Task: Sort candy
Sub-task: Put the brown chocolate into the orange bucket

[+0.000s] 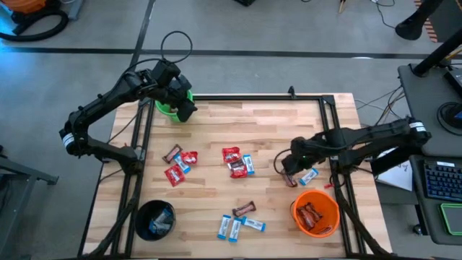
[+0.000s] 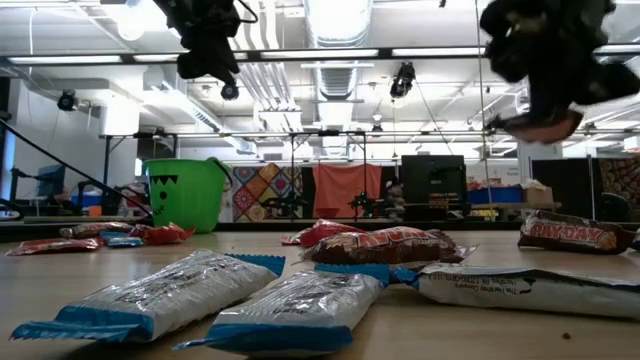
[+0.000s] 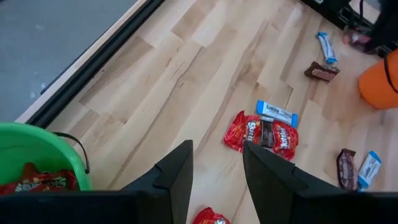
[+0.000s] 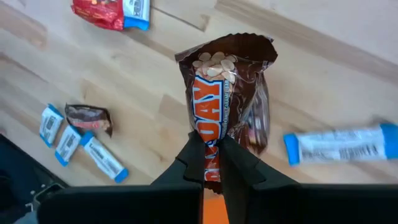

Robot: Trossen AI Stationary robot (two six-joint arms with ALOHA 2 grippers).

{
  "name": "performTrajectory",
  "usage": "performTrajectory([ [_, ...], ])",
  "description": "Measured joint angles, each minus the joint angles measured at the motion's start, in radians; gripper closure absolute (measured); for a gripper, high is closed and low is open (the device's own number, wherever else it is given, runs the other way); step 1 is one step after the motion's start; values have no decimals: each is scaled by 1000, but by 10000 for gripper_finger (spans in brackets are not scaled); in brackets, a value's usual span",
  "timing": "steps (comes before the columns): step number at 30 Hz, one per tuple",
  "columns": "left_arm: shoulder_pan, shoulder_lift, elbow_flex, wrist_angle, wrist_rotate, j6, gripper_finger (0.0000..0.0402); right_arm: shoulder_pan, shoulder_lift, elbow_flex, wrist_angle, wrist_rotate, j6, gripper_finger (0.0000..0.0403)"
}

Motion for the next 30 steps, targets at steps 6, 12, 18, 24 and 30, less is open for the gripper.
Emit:
performTrajectory([
  [6, 0, 0, 0, -21, 1, 18, 278, 145, 50, 170, -223, 9, 139, 386],
  [12, 0, 0, 0, -29, 2, -26, 278, 337, 124, 339, -373, 8, 278, 386],
  [18, -17, 0, 0, -8, 1, -115, 278, 556, 199, 424, -380, 0, 443, 386],
  [24, -67, 0, 0, 53, 1, -175, 278, 726, 266, 439, -384, -40, 579, 386],
  [30, -121, 0, 0, 105, 0, -210, 278, 764, 311, 435, -381, -40, 577, 368],
])
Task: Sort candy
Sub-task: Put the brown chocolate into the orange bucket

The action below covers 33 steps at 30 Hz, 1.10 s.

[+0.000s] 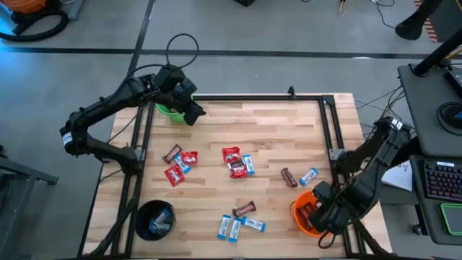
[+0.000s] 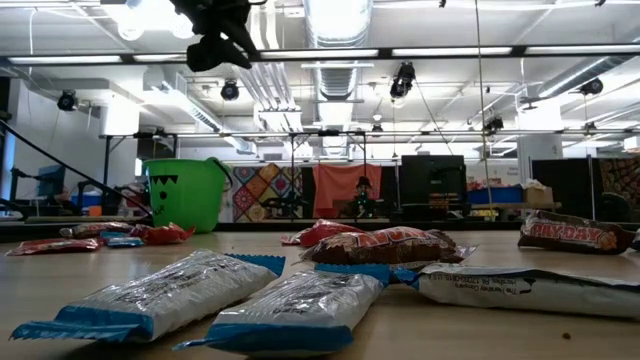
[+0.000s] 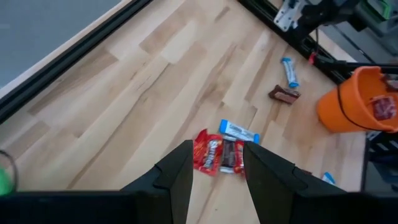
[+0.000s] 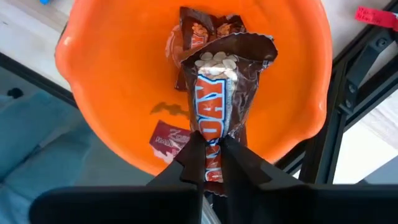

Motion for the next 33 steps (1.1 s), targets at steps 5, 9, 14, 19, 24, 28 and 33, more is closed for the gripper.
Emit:
performTrajectory([
  [5, -14, 0, 0, 0, -1, -9, 278, 0, 6, -1, -4, -1, -24, 319],
  [9, -14, 0, 0, 0, -2, -6, 278, 0, 5, -2, -15, 2, -25, 278],
  [14, -14, 0, 0, 0, -4, 18, 278, -24, 3, -2, -99, 25, -28, 251],
  [19, -14, 0, 0, -2, -46, 41, 278, -122, -20, -3, -188, 87, -113, 252],
  [24, -14, 0, 0, -11, -48, 69, 278, -279, -41, -6, -188, 147, -263, 262],
  [28, -14, 0, 0, -12, -54, 96, 278, -421, -37, -29, -170, 147, -419, 263],
  [33, -14, 0, 0, -44, -54, 158, 278, -577, -11, -88, -76, 138, -600, 256],
])
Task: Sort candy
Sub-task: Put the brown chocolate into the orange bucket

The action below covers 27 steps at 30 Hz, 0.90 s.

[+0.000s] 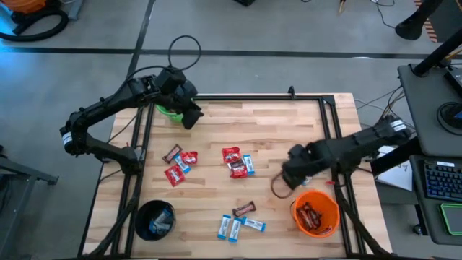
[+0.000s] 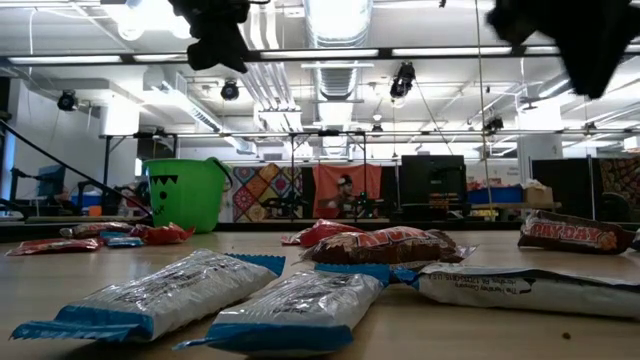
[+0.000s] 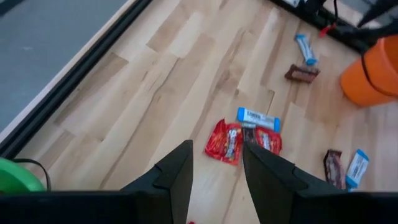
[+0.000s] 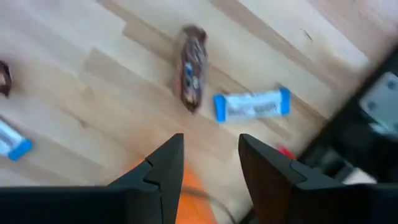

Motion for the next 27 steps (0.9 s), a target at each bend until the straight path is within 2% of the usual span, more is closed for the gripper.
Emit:
performTrajectory([
  [5, 0, 0, 0, -19, -1, 41, 278, -104, 13, -84, 180, -2, -84, 248],
  [11, 8, 0, 0, -20, 0, 103, 278, -168, 13, -195, 271, -48, -100, 240],
  [17, 40, 0, 0, -20, -1, 151, 278, -196, 13, -319, 453, -166, -98, 230],
  [27, 93, 0, 0, -20, -1, 173, 278, -199, 13, -420, 543, -170, -82, 208],
])
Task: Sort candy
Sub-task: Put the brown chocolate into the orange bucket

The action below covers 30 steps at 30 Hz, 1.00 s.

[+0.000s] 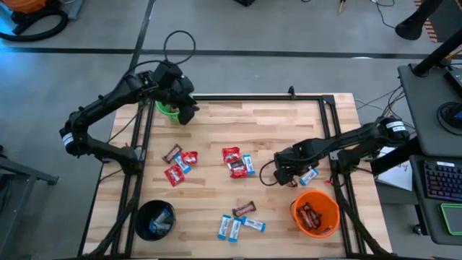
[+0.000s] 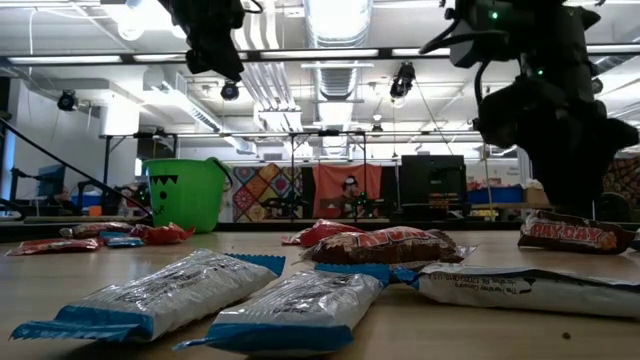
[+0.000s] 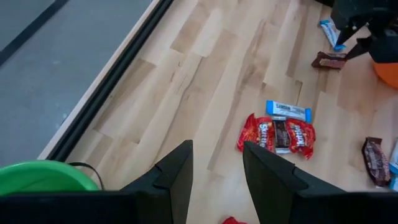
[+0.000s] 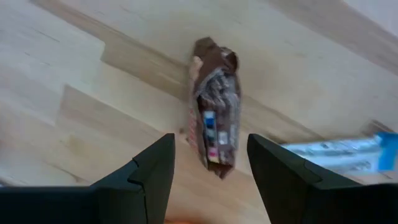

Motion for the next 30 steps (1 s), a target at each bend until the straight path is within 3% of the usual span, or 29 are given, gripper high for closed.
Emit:
performTrajectory([
  [15, 6, 0, 0, 0, 0, 0, 278, -18, 0, -177, 261, -16, 74, 207],
  [22, 6, 0, 0, 0, 0, 0, 278, -18, -2, -214, 283, -15, 99, 214],
  [25, 6, 0, 0, 0, 0, 0, 278, -18, -2, -212, 276, -14, 100, 243],
  [30, 6, 0, 0, 0, 0, 0, 278, -18, -2, -210, 275, -22, 126, 332],
])
